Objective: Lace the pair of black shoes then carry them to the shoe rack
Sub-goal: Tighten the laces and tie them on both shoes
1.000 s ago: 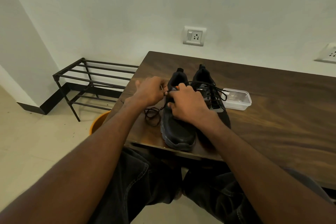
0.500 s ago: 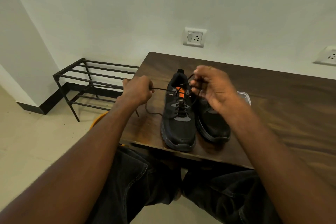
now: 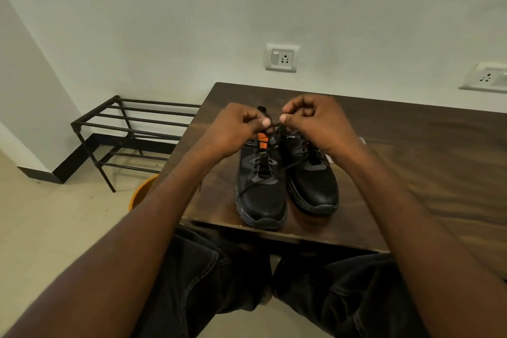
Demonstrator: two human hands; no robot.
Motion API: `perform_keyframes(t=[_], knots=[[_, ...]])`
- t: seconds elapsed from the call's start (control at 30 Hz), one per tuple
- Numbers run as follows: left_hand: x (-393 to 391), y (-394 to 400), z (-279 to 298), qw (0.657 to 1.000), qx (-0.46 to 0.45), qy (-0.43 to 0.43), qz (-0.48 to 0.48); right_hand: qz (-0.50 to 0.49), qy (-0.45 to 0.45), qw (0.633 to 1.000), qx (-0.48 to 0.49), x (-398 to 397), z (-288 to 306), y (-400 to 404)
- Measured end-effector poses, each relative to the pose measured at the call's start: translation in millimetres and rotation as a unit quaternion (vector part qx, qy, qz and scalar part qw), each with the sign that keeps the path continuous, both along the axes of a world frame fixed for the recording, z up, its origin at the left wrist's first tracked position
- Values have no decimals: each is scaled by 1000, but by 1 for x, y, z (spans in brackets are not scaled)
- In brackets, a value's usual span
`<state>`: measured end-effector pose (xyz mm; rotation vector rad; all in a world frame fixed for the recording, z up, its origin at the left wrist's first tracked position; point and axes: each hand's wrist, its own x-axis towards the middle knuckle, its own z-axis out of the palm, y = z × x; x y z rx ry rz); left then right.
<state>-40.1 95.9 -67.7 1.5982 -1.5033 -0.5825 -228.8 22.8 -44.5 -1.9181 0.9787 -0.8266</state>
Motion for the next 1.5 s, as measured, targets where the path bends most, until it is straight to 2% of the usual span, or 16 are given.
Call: perform_keyframes(t=[0.1,0.17,0.23,0.3,0.4,0.5,0.63,0.67,0.73,0.83,0.9,1.0,1.13,1.33,1.43,1.5], knots=[[20,-4,-16,965,121,-221,70,-62,-40,997,-6,-11,-2,-11],[25,-3,-21,932,158,-306,115,-61,-92,994,27,-17,-1,-13],[25,-2,-18,958,109,-244,104,-30,-83,995,55,-19,1,-12],[16,1,-10,994,30,-95,39,11,-15,999,48,-15,-2,-9],[-2,4,1,997,10,56,-55,56,5,997,49,-7,-5,-4],[-1,4,0,998,25,32,-53,24,-34,998,46,-6,-3,-5],[21,-4,-18,972,104,-205,57,-60,-37,997,28,-17,-9,-20],[23,-4,-20,967,111,-220,64,-56,-24,998,29,-18,-10,-22],[22,-2,-20,984,76,-159,36,-15,12,999,37,-17,-12,-22],[5,1,-7,999,20,10,-30,50,49,996,48,-8,-13,-14],[-3,0,-4,998,22,45,-49,43,27,998,49,-1,-15,-13],[1,-2,-9,999,38,21,-20,-20,-11,999,38,0,-17,-19],[5,-4,-14,999,47,-25,3,-30,22,998,42,2,-24,-23],[-7,-8,-13,991,58,111,36,-13,31,999,3,25,-31,-17],[-5,-12,-20,989,46,66,122,-69,99,992,-32,30,-45,-24],[2,-15,-24,987,38,55,147,-53,181,980,-69,30,-54,-22]])
